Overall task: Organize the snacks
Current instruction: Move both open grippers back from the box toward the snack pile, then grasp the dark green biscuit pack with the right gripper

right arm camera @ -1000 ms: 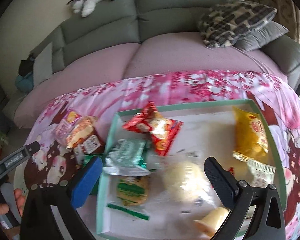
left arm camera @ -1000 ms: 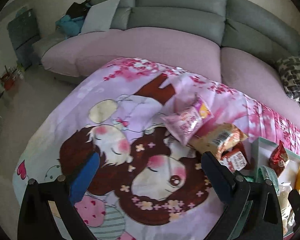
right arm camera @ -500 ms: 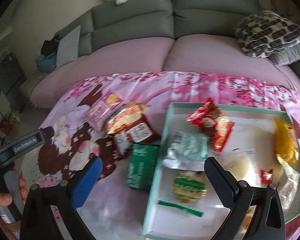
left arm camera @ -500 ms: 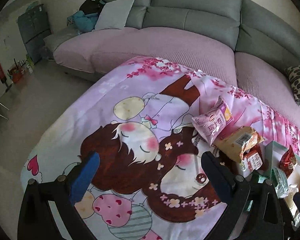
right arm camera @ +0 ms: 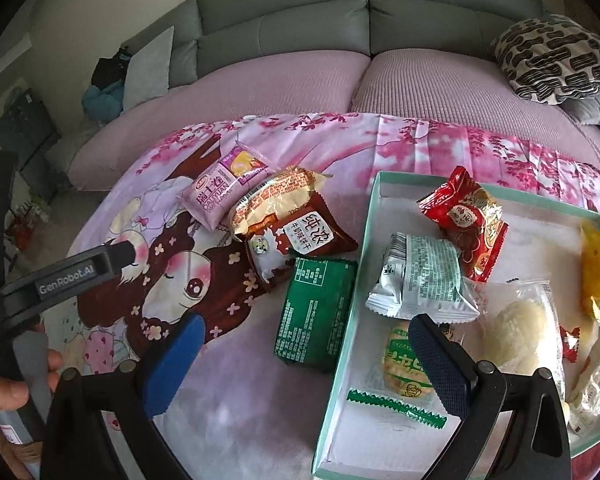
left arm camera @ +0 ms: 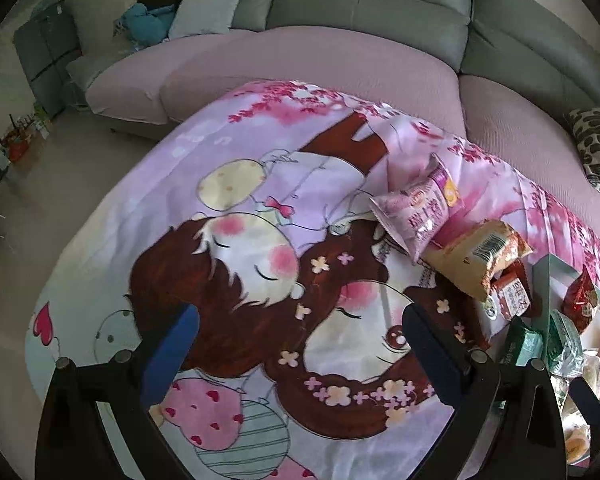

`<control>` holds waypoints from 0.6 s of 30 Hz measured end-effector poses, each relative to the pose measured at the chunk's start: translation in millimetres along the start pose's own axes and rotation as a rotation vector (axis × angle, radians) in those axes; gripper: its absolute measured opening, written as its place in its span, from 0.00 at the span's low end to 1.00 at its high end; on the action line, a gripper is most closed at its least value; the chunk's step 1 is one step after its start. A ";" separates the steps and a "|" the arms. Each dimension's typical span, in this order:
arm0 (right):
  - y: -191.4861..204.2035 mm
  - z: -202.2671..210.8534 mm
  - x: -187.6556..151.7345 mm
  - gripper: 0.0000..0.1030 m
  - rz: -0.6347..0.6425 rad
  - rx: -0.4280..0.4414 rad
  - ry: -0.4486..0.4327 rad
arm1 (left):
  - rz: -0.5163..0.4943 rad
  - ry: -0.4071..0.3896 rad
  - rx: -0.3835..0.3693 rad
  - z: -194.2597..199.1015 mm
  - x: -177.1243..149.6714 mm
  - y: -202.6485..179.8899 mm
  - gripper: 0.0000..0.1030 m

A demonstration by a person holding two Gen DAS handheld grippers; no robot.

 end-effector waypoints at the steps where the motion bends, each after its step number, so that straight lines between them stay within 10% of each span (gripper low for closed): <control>1: -0.2 -1.3 -0.4 1.00 0.003 -0.003 0.003 | -0.006 0.003 -0.006 -0.5 0.1 -2.1 0.98; 18: 18.1 -18.8 -0.8 0.62 0.094 -0.010 0.014 | -0.064 0.075 -0.083 -19.7 -3.7 -24.0 0.98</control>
Point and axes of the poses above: each gripper's, at about its wrist camera, not at the fingertips, and z roughly against the way its jaws point, y to its left, x to its top, the point moved 1 cm from there along -z, roughly the way its jaws point
